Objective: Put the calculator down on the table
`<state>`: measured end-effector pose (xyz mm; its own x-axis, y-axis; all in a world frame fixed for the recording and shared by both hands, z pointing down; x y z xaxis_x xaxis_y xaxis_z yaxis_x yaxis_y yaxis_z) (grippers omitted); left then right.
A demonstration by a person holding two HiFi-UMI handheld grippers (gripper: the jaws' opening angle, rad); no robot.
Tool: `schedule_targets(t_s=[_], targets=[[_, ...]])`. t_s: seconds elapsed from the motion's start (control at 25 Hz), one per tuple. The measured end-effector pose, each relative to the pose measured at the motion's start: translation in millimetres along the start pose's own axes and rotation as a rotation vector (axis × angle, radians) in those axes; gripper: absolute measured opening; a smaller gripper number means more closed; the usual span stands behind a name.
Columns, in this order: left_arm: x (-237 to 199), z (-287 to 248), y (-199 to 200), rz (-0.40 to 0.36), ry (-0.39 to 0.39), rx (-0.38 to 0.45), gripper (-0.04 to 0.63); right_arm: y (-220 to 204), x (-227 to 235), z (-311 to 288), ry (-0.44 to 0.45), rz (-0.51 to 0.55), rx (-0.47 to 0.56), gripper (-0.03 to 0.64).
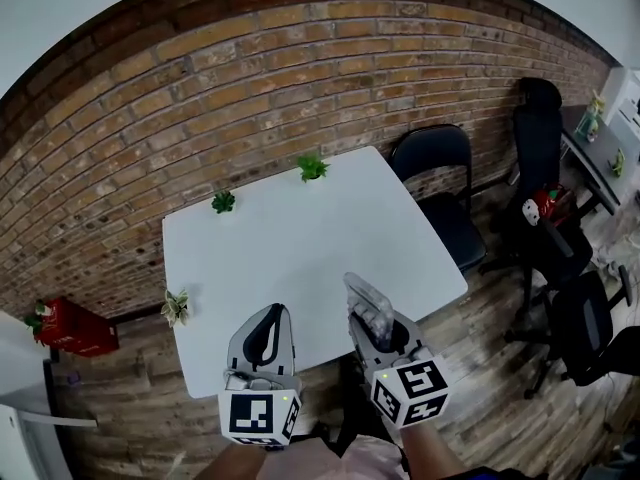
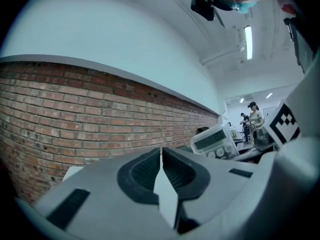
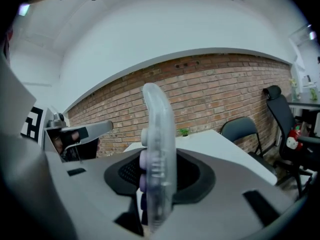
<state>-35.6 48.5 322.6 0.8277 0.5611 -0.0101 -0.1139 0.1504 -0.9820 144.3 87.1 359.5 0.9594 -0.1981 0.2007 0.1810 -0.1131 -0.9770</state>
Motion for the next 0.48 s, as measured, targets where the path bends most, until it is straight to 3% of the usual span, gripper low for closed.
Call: schedule_targets(t_s=[0.2,0.48], targets=[[4.1,-48.3,-11.7,-0.044,0.064,-0.023,0.023,0.9,40.2,-44.0,0.081,-0.02,-0.047,0.135],[-3.7,-106.8,-6.1,-0.104,0.171,0.014,0.023,27.7,74.3,-111.9,0.214,0.001,-0.039,0.135]])
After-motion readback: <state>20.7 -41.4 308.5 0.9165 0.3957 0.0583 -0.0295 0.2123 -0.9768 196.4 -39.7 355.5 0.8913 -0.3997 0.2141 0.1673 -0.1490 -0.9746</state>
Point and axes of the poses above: the fingertips, and each gripper's own axes: z backward along the fingers, x to its right, y out of its top, the point moved 7 cm from there along z, backward along the fingers, and after that the axes turned 15 degrees about x, right-handed, at the moved point
